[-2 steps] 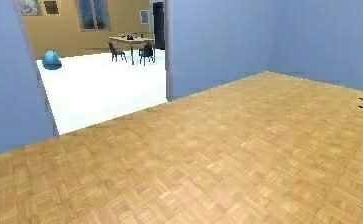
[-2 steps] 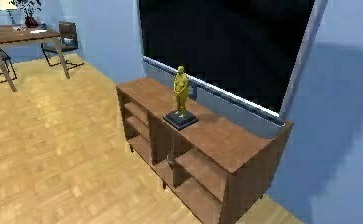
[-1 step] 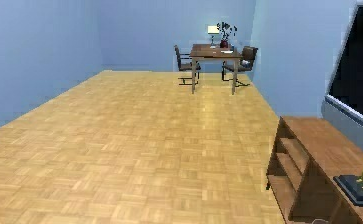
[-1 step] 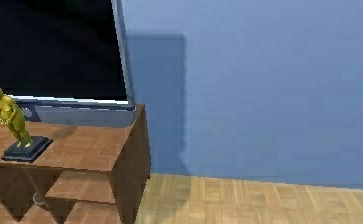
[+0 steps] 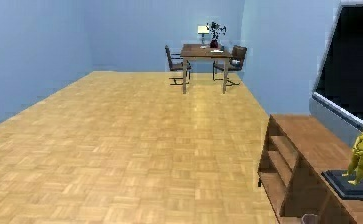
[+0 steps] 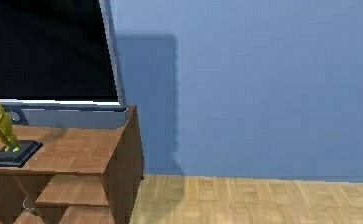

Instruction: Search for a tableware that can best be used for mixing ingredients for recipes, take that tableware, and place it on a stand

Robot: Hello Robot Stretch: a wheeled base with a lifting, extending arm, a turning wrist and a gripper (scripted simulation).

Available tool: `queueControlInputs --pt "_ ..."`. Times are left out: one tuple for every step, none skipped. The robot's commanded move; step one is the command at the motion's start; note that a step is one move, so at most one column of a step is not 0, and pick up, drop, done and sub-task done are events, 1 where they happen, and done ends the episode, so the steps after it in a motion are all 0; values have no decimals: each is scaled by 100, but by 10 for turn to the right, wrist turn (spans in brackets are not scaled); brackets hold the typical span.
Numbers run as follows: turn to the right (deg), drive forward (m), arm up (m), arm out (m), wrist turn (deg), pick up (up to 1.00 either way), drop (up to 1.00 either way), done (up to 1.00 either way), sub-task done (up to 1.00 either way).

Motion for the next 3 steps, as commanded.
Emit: queueControlInputs --pt "0 100 0 0 0 0 0 0 0" --pt "30 0 0 0 0 0 0 0 0" --pt "0 80 0 0 0 0 0 0 0"
